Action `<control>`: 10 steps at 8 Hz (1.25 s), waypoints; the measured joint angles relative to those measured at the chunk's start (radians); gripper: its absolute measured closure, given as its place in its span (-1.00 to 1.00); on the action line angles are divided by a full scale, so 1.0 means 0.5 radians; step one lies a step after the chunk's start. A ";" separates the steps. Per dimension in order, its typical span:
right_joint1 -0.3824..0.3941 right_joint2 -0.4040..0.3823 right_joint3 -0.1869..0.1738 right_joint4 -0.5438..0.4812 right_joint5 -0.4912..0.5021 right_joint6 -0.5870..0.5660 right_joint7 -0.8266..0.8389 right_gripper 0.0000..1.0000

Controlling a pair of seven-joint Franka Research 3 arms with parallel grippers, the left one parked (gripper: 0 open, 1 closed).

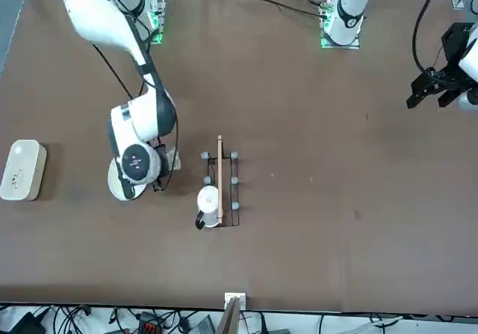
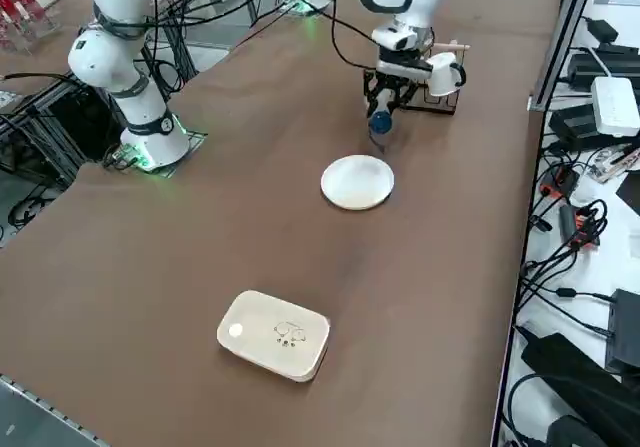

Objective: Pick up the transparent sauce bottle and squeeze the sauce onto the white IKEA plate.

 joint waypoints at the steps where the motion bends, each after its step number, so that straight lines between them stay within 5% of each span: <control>1: -0.010 0.001 0.000 0.000 0.123 0.052 -0.040 0.25; 10: -0.300 0.073 -0.008 -0.080 0.790 0.152 -0.198 0.25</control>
